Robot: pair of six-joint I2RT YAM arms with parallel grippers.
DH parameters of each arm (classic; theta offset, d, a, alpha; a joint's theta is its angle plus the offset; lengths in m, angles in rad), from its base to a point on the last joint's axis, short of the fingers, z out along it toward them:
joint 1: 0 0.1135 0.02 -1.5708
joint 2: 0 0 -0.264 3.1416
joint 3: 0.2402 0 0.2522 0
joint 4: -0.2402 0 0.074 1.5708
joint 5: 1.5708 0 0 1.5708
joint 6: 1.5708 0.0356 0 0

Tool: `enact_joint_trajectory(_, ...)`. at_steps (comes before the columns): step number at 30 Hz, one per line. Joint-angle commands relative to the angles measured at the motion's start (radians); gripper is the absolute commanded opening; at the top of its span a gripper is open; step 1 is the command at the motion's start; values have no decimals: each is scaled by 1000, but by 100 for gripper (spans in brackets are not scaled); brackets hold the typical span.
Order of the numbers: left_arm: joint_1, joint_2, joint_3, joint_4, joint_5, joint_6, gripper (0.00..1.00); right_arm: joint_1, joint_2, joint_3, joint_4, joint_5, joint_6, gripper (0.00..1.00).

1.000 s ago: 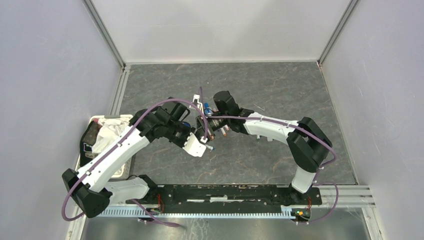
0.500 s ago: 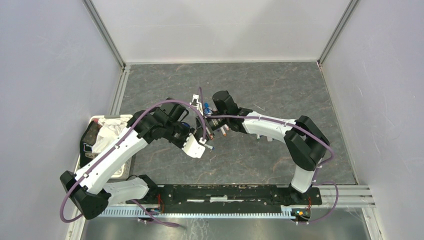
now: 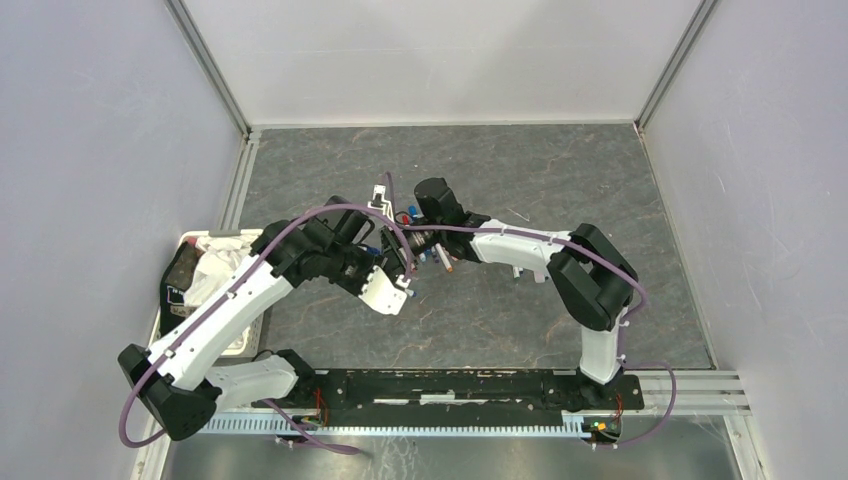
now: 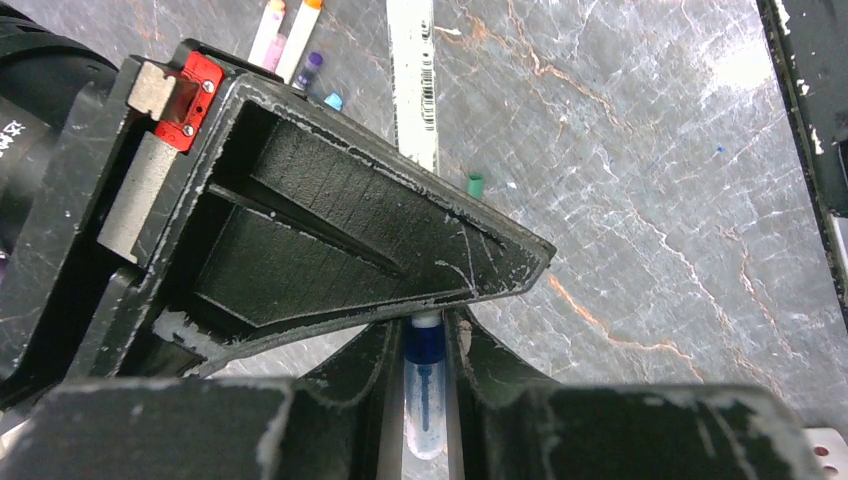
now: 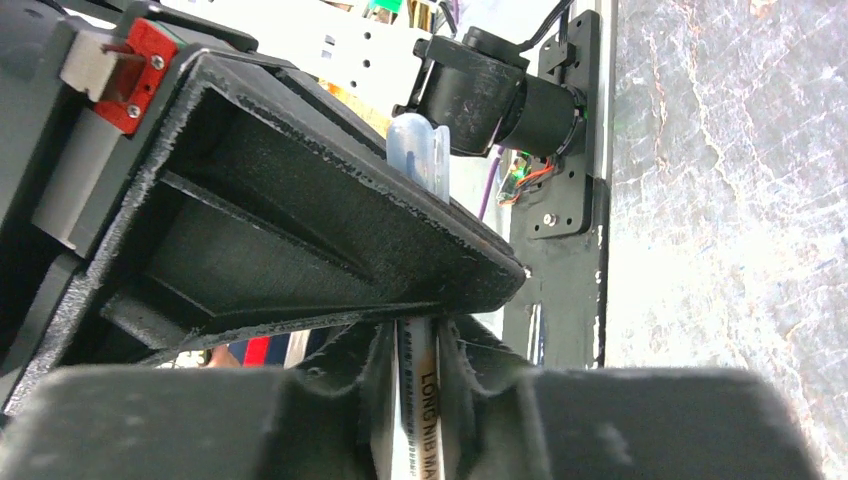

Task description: Open the pen caps

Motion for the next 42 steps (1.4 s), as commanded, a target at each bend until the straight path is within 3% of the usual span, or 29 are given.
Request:
enact_joint_trajectory(1, -32, 11, 39, 69, 171, -13, 2, 27, 27, 113, 150, 142, 64, 12)
enact_joint_trajectory(2, -32, 14, 44, 73, 176, -18, 2, 29, 30, 113, 166, 154, 73, 2)
enact_joint_trajectory(7, -32, 29, 37, 77, 177, -8, 2, 29, 49, 138, 167, 235, 63, 0)
enact_joint_trajectory(12, -21, 77, 65, 50, 85, 79, 2, 1, 109, 183, -38, 206, -85, 0)
enact_joint_trajectory(13, 2, 94, 80, 25, 65, 119, 2, -8, 102, 166, -121, 182, -149, 0)
enact_joint_trajectory(14, 78, 110, 96, -12, 27, 159, 2, -15, 65, 119, -291, 190, -315, 0)
enact_joint_trajectory(15, 186, 122, 121, -57, 6, 262, 2, -14, -33, -13, -498, 225, -473, 0)
enact_joint_trajectory(16, 357, 130, 157, -105, 4, 381, 2, 8, -255, -313, -429, 266, -452, 0)
enact_joint_trajectory(17, 535, 136, 181, -143, 20, 510, 2, 26, -469, -724, -32, 325, -227, 0)
enact_joint_trajectory(18, 649, 154, 184, -201, 7, 645, 2, 11, -645, -1008, 297, 363, 40, 0)
enact_joint_trajectory(19, 649, 157, 186, -247, -13, 690, 2, -10, -686, -1065, 375, 354, 92, 0)
enact_joint_trajectory(21, 446, 120, 172, -140, 8, 507, 2, -18, -631, -911, 140, 295, -59, 0)
enact_joint_trajectory(23, 272, 116, 163, -70, -30, 365, 2, -19, -610, -802, 40, 280, -140, 0)
enact_joint_trajectory(29, 59, 62, 133, -31, 23, 184, 5, -42, -547, -650, 17, 223, -173, 0)
enact_joint_trajectory(31, -35, 35, 99, 5, 24, 101, 36, -42, -504, -576, 38, 195, -155, 0)
enact_joint_trajectory(34, -116, 4, 43, 60, 35, 44, 61, -37, -429, -466, 55, 163, -134, 0)
enact_joint_trajectory(38, -178, -7, -5, 98, 27, 11, 73, -25, -365, -354, 55, 125, -122, 0)
enact_joint_trajectory(42, -202, 0, -20, 108, 3, 1, 72, -25, -313, -273, 40, 103, -118, 0)
